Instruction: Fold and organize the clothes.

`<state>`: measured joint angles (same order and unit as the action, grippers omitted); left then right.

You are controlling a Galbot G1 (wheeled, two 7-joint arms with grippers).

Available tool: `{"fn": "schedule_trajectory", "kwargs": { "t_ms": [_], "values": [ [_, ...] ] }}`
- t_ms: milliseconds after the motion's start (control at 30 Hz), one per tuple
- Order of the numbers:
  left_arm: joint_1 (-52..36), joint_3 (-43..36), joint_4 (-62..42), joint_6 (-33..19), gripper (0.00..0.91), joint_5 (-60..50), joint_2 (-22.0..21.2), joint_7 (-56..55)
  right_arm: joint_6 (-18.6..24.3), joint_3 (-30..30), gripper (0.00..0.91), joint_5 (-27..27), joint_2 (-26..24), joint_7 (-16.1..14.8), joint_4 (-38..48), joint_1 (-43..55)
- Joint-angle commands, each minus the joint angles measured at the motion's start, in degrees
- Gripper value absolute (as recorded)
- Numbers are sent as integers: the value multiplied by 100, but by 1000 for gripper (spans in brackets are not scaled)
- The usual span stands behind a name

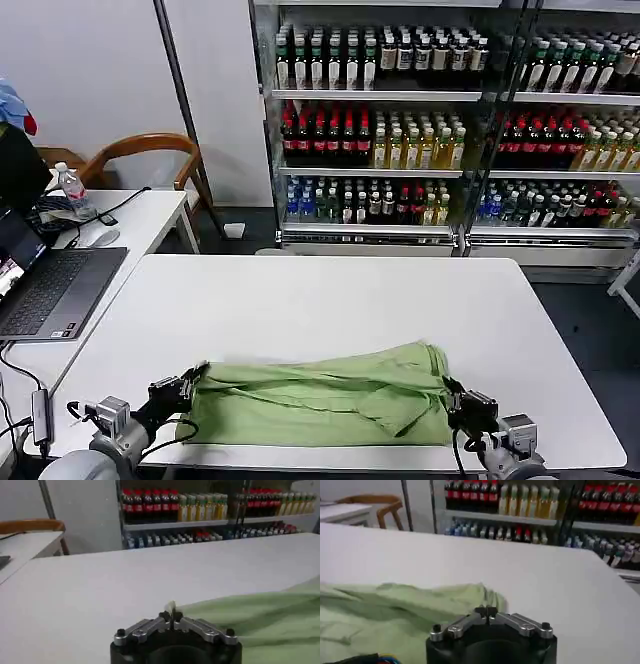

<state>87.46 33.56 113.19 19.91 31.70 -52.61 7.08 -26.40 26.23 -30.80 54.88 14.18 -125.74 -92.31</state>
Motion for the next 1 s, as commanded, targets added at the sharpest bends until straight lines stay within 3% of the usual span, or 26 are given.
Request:
{"fn": "schedule_trajectory", "kwargs": {
  "t_ms": [33, 367, 567, 667, 1000],
  "values": [
    [256, 37, 190, 26, 907, -442, 2, 129, -41, -107, 907, 182, 17, -51, 112, -58],
    [360, 190, 912, 20, 907, -270, -33, -737, 57, 293, 907, 265, 111, -174, -242, -130],
    [348, -542, 1170, 244, 907, 236, -192, -2842, 179, 660, 907, 442, 229, -264, -727, -307],
    [324, -910, 1072, 313, 907, 249, -363, -3364, 178, 687, 907, 594, 326, -279, -860, -367],
    [368, -1219, 1023, 557, 907, 378, -422, -3681, 265, 590, 907, 976, 519, -319, -839, -503]
  ]
}}
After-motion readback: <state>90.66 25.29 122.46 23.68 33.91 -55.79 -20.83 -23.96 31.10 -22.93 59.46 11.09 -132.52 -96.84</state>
